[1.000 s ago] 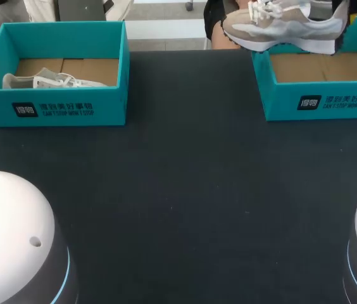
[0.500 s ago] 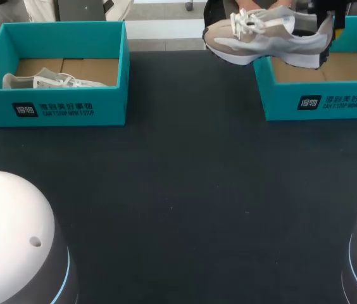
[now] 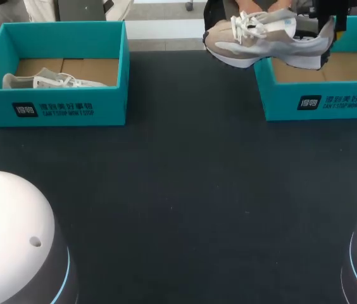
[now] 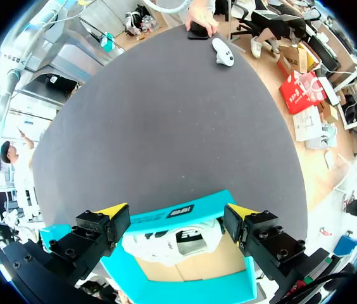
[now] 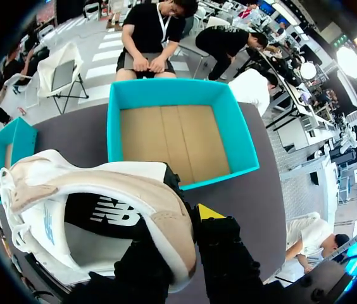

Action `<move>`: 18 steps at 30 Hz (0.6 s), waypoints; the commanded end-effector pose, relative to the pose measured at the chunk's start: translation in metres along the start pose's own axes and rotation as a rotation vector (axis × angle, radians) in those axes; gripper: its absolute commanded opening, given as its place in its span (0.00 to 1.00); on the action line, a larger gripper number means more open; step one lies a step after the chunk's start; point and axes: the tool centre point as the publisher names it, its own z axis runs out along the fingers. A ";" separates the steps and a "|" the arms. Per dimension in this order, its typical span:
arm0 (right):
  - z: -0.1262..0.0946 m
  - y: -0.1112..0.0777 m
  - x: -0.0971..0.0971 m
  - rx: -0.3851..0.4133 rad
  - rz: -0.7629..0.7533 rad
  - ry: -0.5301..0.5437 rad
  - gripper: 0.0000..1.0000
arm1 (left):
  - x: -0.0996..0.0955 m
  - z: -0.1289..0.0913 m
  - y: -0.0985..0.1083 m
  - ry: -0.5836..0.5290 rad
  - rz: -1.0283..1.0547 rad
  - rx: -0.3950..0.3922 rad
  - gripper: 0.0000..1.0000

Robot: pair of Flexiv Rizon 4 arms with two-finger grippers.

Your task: Take the shoe out of the shoebox, open the shoe tongue, remove and reinsert the insole, then place the shoe into the shoebox

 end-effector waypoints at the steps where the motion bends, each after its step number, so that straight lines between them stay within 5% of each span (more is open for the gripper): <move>1: -0.001 -0.001 -0.001 -0.004 0.002 0.005 0.00 | -0.001 0.000 -0.002 0.003 0.000 -0.003 1.00; 3: -0.001 -0.001 -0.001 -0.004 0.002 0.005 0.00 | -0.001 0.000 -0.002 0.003 0.000 -0.003 1.00; 18: -0.042 -0.132 0.061 0.073 -0.021 0.022 0.00 | -0.001 0.000 -0.002 0.003 0.000 -0.003 1.00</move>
